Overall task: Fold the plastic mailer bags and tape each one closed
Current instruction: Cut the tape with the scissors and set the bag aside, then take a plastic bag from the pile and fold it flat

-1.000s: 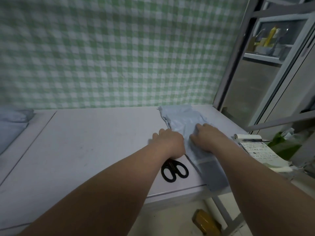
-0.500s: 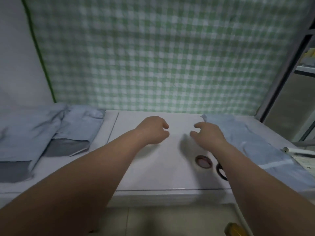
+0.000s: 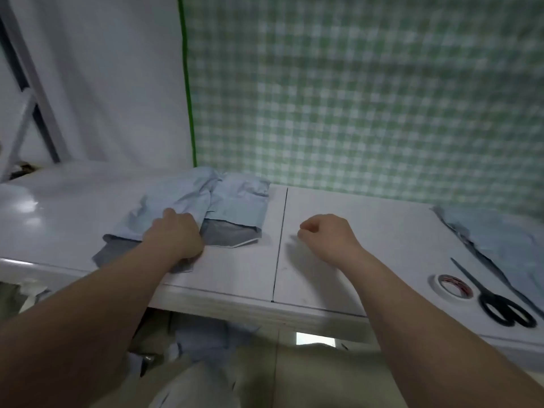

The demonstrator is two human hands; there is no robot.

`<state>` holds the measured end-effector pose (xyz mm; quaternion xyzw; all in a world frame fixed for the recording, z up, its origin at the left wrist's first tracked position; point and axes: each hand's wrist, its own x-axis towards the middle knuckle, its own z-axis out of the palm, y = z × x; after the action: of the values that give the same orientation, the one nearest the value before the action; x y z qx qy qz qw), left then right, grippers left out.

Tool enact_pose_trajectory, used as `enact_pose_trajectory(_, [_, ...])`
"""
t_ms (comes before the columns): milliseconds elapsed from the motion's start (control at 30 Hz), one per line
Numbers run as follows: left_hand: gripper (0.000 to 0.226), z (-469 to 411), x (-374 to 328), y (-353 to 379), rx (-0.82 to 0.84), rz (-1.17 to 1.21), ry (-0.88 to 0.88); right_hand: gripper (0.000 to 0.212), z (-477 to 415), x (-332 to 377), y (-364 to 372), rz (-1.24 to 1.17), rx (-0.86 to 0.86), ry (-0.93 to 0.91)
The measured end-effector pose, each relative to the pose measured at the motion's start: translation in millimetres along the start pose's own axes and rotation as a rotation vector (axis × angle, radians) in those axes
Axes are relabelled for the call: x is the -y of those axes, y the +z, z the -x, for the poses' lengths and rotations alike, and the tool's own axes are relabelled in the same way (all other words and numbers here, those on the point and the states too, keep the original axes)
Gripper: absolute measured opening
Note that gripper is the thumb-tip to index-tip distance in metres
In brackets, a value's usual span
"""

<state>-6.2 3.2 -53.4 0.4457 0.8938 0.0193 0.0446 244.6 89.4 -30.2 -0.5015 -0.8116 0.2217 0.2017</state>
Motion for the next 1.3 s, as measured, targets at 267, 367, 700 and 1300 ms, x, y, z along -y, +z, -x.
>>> enact_pose_trajectory(267, [0.025, -18, 15, -18, -0.157, 0.722, -0.017, 0.024, 7, 46, 29, -0.263, 0.016, 0.001])
enact_pose_trajectory(367, [0.012, -15, 8, -50, 0.047, 1.565, -0.039, 0.029, 9, 61, 28, -0.657, 0.163, 0.185])
enact_pose_trajectory(700, [0.02, 29, -35, -97, 0.423, 1.964, 0.413, 0.076, -3, 81, 20, -1.708, 0.616, 0.411])
enact_pose_trajectory(1300, [0.025, -9, -157, -56, 0.309, 1.369, 0.223, 0.034, -49, -23, -36, -1.608, 0.021, 0.483])
